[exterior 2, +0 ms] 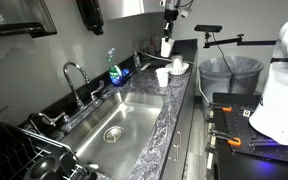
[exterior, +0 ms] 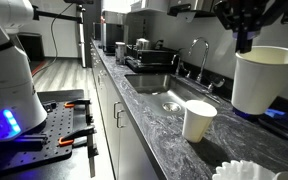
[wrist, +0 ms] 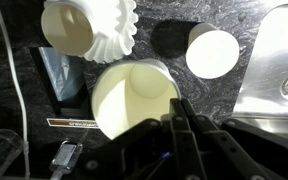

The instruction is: Remove one white cup from the stack on the right and place it inside the white cup on the left

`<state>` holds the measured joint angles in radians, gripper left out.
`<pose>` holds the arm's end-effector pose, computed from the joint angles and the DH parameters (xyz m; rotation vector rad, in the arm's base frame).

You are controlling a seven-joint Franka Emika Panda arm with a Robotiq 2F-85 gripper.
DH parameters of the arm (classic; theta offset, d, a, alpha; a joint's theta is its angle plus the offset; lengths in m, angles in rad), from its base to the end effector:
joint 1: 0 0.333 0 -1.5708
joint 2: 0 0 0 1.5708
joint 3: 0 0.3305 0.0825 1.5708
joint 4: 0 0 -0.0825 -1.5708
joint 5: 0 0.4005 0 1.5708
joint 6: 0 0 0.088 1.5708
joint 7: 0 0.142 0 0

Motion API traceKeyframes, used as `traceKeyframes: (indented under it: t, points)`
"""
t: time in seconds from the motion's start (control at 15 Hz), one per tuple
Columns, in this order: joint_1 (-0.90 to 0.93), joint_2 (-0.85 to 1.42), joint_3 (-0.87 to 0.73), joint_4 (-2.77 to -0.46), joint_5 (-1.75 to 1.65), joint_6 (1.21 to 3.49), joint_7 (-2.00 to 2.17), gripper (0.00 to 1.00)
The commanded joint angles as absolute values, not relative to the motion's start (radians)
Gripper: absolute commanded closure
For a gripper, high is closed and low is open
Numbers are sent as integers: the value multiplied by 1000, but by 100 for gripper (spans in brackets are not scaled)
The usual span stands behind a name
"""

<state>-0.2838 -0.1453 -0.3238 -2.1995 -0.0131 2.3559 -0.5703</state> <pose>0.4525 -0.3194 0.4452 2.9814 -0.0493 0.3973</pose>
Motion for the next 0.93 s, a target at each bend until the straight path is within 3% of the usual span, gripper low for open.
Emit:
traceKeyframes:
  t: [0.0, 0.87]
  points:
    - [-257, -189, -322, -2223, -9, 2299, -608, 99]
    - [-224, -165, -311, -2222, -16, 2302, -659, 97]
